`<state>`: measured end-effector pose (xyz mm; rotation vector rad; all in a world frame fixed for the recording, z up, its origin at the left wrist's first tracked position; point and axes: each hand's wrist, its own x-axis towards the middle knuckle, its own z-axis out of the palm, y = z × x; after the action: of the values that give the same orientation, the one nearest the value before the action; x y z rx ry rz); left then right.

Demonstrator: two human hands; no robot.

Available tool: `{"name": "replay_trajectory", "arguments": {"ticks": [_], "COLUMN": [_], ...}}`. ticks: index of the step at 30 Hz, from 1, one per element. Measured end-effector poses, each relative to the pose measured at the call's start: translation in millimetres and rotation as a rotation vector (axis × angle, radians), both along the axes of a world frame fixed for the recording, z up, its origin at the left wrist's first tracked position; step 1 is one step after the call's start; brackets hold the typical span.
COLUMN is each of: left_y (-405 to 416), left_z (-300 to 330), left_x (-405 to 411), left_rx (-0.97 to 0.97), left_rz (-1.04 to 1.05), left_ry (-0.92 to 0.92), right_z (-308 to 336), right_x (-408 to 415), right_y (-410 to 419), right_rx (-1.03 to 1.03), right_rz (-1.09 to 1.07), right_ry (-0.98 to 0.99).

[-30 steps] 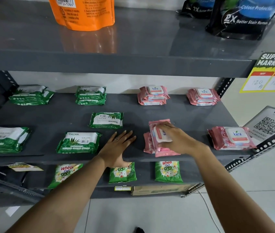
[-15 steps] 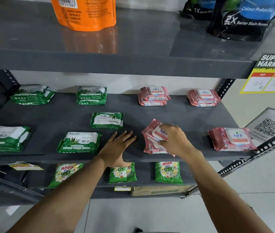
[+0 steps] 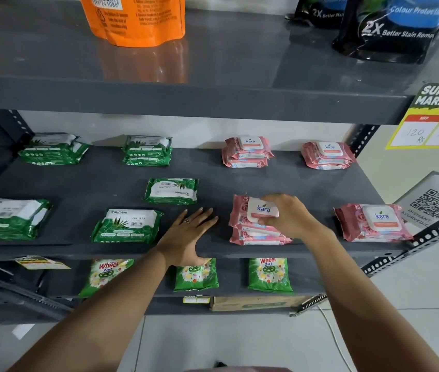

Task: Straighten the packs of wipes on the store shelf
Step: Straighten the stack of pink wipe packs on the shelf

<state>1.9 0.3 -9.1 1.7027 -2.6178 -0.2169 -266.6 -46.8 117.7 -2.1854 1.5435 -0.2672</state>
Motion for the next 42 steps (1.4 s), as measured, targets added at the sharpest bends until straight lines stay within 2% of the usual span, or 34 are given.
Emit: {"name": "replay_trajectory", "arguments": {"ticks": [22,37,42], "left_y": [1,2,1], "left_z": [0,6,22], "left_x": [-1,-4,9], "left_rx": [-0.038,0.035,0.119], "left_rz": [0.005,0.007,-0.052], "left_ry": [-0.03,-0.049,-0.081], "right_z": [-7,-6,12], "right_x": [-10,-11,-7], "right_y": [7,9,-1], "right_rx": [-0.061,-0.019,-0.076], "right_rz": [0.051,0.056,-0.086], "right_ry": [-0.072,-0.08,-0.175]}}
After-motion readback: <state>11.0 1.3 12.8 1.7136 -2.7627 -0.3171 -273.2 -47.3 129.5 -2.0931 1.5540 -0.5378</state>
